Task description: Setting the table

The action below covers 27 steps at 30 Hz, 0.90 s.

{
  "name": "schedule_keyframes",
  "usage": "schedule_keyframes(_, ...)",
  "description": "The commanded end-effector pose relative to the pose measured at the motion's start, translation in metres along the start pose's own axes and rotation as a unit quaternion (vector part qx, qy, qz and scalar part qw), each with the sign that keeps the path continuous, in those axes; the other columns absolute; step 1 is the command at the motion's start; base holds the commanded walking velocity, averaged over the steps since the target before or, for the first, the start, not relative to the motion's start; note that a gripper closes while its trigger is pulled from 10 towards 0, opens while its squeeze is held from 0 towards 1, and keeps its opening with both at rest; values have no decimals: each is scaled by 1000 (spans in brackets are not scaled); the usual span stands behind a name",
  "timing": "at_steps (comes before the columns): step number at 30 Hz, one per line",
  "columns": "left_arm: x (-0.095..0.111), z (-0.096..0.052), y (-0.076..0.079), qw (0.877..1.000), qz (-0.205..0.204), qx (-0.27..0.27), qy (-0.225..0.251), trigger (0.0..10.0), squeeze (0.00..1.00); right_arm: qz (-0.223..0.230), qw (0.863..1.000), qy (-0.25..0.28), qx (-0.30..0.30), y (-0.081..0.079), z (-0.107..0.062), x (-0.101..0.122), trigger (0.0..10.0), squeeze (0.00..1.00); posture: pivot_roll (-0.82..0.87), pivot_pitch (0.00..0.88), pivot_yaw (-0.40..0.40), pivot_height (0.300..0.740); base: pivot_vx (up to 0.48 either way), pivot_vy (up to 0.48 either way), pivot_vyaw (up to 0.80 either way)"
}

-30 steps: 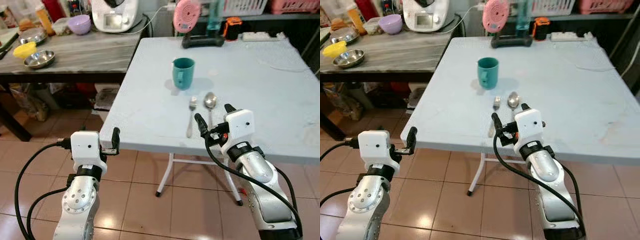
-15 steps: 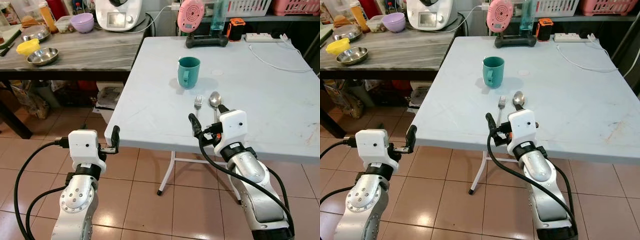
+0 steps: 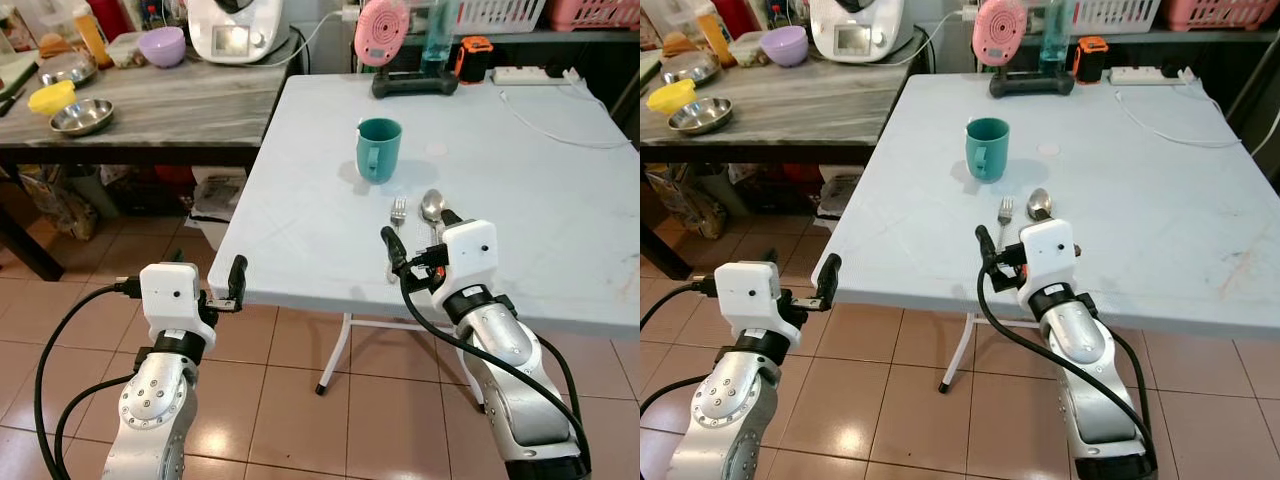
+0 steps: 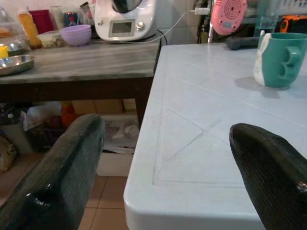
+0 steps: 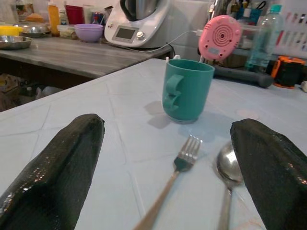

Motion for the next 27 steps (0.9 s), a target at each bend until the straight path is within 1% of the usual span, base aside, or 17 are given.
schedule_keyframes(1, 1, -2, -2, 1000, 3, -1, 1, 10000, 0, 2, 1000, -2, 1, -2, -1, 0, 10000, 0, -90, 96, 101, 740, 262, 0, 0)
schedule_keyframes(26, -1, -1, 0, 1000, 10, -15, -7, 10000, 0, 14, 1000, -10, -9, -4, -3, -5, 10000, 0, -90, 98, 112, 740, 275, 0, 0)
schedule_keyframes(27, -1, -1, 0, 1000, 10, -15, -7, 10000, 0, 14, 1000, -12, -9, -4, -3, -5, 10000, 0, -91, 98, 111, 740, 300, 0, -525)
Point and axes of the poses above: a point about 5 cm out from each wrist's last joint towards the gripper, its own z axis pointing out of the wrist towards the gripper, its own x axis along the axis of the wrist's last joint, y = z × x, the point moved 2 cm from there along z, pointing out of the wrist towards the gripper, and after that the axes turned 5 degrees about -z, right-handed, at the moved point
